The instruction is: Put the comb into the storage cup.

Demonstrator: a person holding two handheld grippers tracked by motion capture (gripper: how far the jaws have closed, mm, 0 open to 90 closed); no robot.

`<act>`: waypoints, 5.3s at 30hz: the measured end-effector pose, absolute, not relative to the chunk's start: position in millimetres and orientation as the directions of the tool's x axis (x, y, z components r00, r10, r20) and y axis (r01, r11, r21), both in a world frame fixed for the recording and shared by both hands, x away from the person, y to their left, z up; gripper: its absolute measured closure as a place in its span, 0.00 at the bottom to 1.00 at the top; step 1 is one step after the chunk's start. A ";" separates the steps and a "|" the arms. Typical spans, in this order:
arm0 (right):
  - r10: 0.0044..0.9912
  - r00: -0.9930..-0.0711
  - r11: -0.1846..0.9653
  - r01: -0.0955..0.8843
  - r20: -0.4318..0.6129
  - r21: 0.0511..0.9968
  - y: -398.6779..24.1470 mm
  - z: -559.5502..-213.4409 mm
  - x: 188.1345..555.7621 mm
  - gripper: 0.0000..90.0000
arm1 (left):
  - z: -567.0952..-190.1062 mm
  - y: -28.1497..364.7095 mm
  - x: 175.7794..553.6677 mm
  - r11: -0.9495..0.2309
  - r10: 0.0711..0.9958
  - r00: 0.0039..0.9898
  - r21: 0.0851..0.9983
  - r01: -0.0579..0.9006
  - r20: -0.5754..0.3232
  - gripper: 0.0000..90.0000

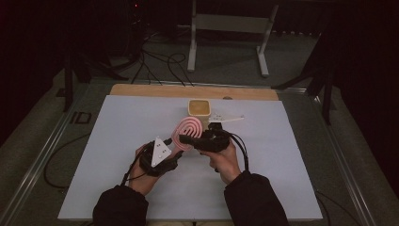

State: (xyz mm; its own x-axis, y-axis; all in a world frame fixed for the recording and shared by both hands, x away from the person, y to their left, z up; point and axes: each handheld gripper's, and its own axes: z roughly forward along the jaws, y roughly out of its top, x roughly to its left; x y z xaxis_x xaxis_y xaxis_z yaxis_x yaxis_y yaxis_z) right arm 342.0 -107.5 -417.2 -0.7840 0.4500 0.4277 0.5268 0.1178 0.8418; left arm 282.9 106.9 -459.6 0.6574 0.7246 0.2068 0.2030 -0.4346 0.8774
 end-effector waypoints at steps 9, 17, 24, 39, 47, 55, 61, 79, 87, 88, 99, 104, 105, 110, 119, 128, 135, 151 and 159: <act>0.456 -0.777 0.095 0.526 0.433 0.845 -110.1 -418.4 342.1 0.71 | -456.8 112.3 282.7 -0.364 0.743 0.654 0.905 0.221 0.139 0.33; 0.468 -0.772 0.097 0.529 0.430 0.843 -110.5 -420.3 343.4 0.71 | -445.8 122.8 282.2 -0.315 0.751 0.655 0.917 0.247 0.082 0.18; 0.473 -0.767 0.096 0.534 0.433 0.840 -113.7 -421.2 344.8 0.71 | -442.7 141.6 280.7 -0.321 0.762 0.643 0.909 0.267 0.080 0.04; 0.492 -0.753 0.082 0.539 0.436 0.838 -122.5 -419.0 347.3 0.71 | -469.7 214.1 258.4 -0.216 0.824 0.567 0.926 0.310 0.002 0.00; 0.510 -0.737 0.073 0.550 0.443 0.832 -125.9 -418.0 349.6 0.71 | -482.3 229.2 243.3 -0.219 0.840 0.543 0.921 0.322 0.010 0.00; 0.519 -0.729 0.054 0.549 0.446 0.834 -129.5 -413.1 352.4 0.71 | -487.8 229.0 241.3 -0.256 0.851 0.521 0.916 0.310 0.062 0.00; 0.525 -0.725 0.048 0.548 0.446 0.835 -130.9 -408.2 353.9 0.71 | -491.3 233.4 242.7 -0.227 0.863 0.503 0.919 0.322 0.037 0.00; 0.520 -0.717 0.032 0.559 0.464 0.828 -128.9 -399.3 360.1 0.71 | -496.1 231.0 244.8 -0.226 0.868 0.496 0.916 0.331 0.035 0.00; 0.512 -0.725 0.038 0.554 0.460 0.831 -124.2 -396.2 362.6 0.71 | -496.5 231.8 244.6 -0.225 0.872 0.488 0.917 0.330 0.039 0.00; 0.512 -0.726 0.038 0.553 0.460 0.832 -123.9 -395.6 363.1 0.71 | -496.5 231.7 244.6 -0.227 0.872 0.487 0.917 0.328 0.042 0.00; 0.505 -0.727 0.022 0.549 0.465 0.836 -124.8 -388.9 369.3 0.71 | -496.5 231.6 244.3 -0.228 0.874 0.484 0.919 0.322 0.047 0.00; 0.511 -0.721 0.016 0.551 0.467 0.834 -126.0 -388.0 372.8 0.71 | -496.4 231.6 244.3 -0.229 0.875 0.481 0.919 0.319 0.051 0.00; 0.514 -0.720 0.015 0.551 0.466 0.834 -126.2 -387.7 373.3 0.71 | -496.4 231.7 244.3 -0.229 0.876 0.480 0.919 0.320 0.052 0.00; 0.518 -0.722 0.017 0.546 0.460 0.838 -126.9 -384.2 375.8 0.71 | -496.9 231.0 244.6 -0.230 0.876 0.479 0.919 0.321 0.052 0.00; 0.523 -0.727 0.026 0.535 0.445 0.845 -124.4 -378.6 379.7 0.71 | -497.1 230.5 244.7 -0.237 0.874 0.483 0.917 0.320 0.057 0.00; 0.525 -0.723 0.018 0.537 0.449 0.843 -124.4 -376.7 384.5 0.71 | -496.8 230.0 244.5 -0.240 0.873 0.484 0.916 0.321 0.059 0.00; 0.528 -0.718 0.006 0.537 0.453 0.843 -125.8 -374.5 388.6 0.71 | -497.0 229.5 244.6 -0.240 0.873 0.484 0.916 0.321 0.059 0.00; 0.545 -0.692 -0.032 0.547 0.473 0.837 -133.0 -370.4 402.3 0.71 | -497.0 229.4 244.6 -0.243 0.874 0.483 0.915 0.322 0.062 0.00; 0.556 -0.674 -0.051 0.556 0.486 0.830 -137.3 -371.1 409.1 0.71 | -497.1 229.3 244.6 -0.243 0.873 0.483 0.915 0.322 0.062 0.00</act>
State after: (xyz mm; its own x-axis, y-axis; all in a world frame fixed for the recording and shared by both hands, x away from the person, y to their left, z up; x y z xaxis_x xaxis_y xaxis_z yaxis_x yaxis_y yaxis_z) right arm 409.1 -137.3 -371.1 -0.6744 0.5558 0.4860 0.5556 -0.0515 0.8298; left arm 244.6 229.3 -497.1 0.4829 0.8734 0.0624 0.3216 -0.2432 0.9151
